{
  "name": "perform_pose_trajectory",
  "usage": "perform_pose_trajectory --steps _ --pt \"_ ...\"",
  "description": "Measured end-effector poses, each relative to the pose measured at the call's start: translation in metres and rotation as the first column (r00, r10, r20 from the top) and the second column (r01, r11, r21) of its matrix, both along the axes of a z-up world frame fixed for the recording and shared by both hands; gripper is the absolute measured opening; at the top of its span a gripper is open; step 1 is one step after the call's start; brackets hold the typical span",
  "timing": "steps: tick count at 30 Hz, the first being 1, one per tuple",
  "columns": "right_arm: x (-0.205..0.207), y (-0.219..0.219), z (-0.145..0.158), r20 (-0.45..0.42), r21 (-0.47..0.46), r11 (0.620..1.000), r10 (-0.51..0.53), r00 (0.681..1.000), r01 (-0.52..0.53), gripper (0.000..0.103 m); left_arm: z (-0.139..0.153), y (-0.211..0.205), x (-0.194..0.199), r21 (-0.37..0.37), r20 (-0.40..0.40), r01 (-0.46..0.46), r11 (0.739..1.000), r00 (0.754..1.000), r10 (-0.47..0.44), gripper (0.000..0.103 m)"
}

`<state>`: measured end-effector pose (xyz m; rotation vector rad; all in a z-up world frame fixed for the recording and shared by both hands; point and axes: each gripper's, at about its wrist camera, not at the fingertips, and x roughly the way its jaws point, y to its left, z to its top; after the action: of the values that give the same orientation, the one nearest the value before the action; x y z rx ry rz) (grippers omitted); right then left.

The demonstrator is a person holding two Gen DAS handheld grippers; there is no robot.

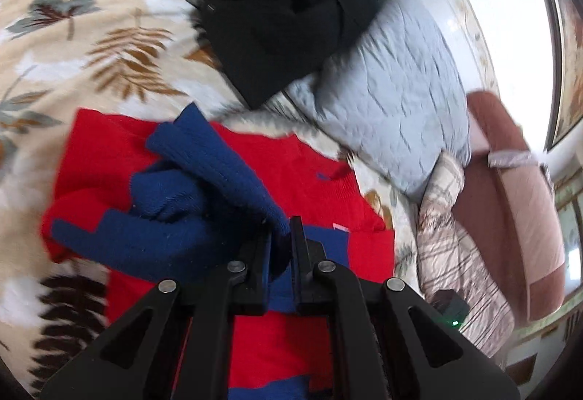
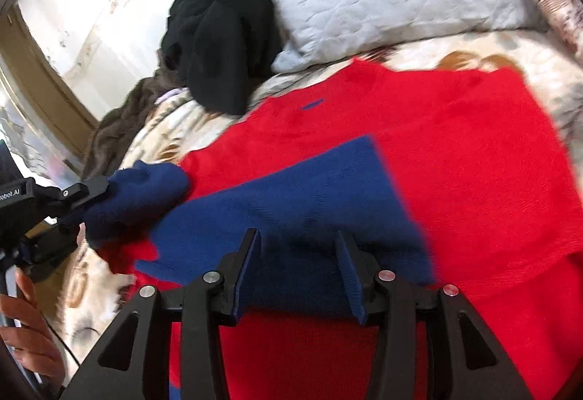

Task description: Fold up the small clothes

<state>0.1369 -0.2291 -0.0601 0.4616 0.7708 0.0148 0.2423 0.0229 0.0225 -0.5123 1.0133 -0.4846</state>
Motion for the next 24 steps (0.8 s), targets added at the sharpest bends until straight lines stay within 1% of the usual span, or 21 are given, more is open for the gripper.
perform_pose_trajectory --steps 1,2,6,8,11,12,13,15,17,18,19,20,22,23,24 --pt "-0.003 -0.006 -0.002 -0.012 -0.016 1.0 -0.011 1.0 0.011 0.046 -0.003 -0.012 -0.001 0.014 -0.008 0.016 1.0 1.0 -0.016 0.006" --pt "-0.004 -0.012 -0.006 -0.017 -0.006 1.0 -0.007 1.0 0.007 0.046 -0.006 -0.021 -0.002 0.027 -0.013 0.028 0.999 1.0 -0.028 0.006" --pt "-0.012 -0.027 -0.017 0.023 0.102 0.995 0.003 1.0 -0.005 0.046 -0.025 -0.059 -0.005 0.1 -0.06 0.093 0.991 0.994 -0.088 0.006" --pt "-0.012 -0.03 -0.019 0.033 0.132 0.991 0.002 0.999 -0.006 0.046 -0.04 -0.081 -0.008 0.171 -0.09 0.128 0.977 0.989 -0.114 0.007" --pt "-0.015 -0.034 -0.021 0.046 0.162 0.987 0.001 0.999 -0.009 0.046 -0.057 -0.089 -0.01 0.216 -0.128 0.136 0.967 0.986 -0.111 0.01" --pt "-0.015 -0.034 -0.021 0.047 0.169 0.986 0.001 0.999 -0.009 0.046 -0.059 -0.088 -0.011 0.211 -0.13 0.133 0.968 0.986 -0.107 0.011" --pt "-0.015 -0.035 -0.022 0.051 0.18 0.984 0.001 0.999 -0.01 0.046 -0.058 -0.085 -0.012 0.193 -0.126 0.127 0.973 0.987 -0.104 0.012" --pt "-0.015 -0.037 -0.022 0.056 0.2 0.98 -0.001 0.998 -0.011 0.046 -0.054 -0.078 -0.014 0.151 -0.143 0.125 0.981 0.984 -0.103 0.016" --pt "-0.015 -0.04 -0.022 0.058 0.223 0.975 -0.003 0.998 -0.01 0.046 -0.047 -0.064 -0.016 0.085 -0.161 0.115 0.99 0.982 -0.101 0.026" --pt "-0.015 -0.04 -0.021 0.054 0.231 0.973 -0.003 0.999 -0.01 0.046 -0.043 -0.055 -0.018 0.058 -0.161 0.11 0.992 0.982 -0.099 0.03" --pt "-0.015 -0.041 -0.019 0.046 0.233 0.972 -0.001 0.999 -0.009 0.046 -0.038 -0.044 -0.023 0.035 -0.154 0.107 0.994 0.983 -0.101 0.038" --pt "-0.016 -0.042 -0.017 0.042 0.235 0.972 -0.004 0.999 -0.006 0.046 -0.035 -0.036 -0.026 0.026 -0.146 0.106 0.994 0.984 -0.101 0.045" --pt "-0.023 -0.046 -0.011 0.05 0.263 0.964 -0.045 0.998 0.03 0.046 -0.03 -0.012 -0.036 0.011 -0.119 0.099 0.995 0.988 -0.097 0.051" --pt "-0.029 -0.051 -0.008 0.077 0.309 0.95 -0.08 0.994 0.053 0.049 -0.032 0.0 -0.041 0.011 -0.116 0.088 0.996 0.989 -0.086 0.056" --pt "-0.031 -0.052 -0.005 0.096 0.339 0.939 -0.095 0.991 0.057 0.049 -0.034 0.005 -0.043 0.01 -0.118 0.082 0.997 0.99 -0.08 0.058"
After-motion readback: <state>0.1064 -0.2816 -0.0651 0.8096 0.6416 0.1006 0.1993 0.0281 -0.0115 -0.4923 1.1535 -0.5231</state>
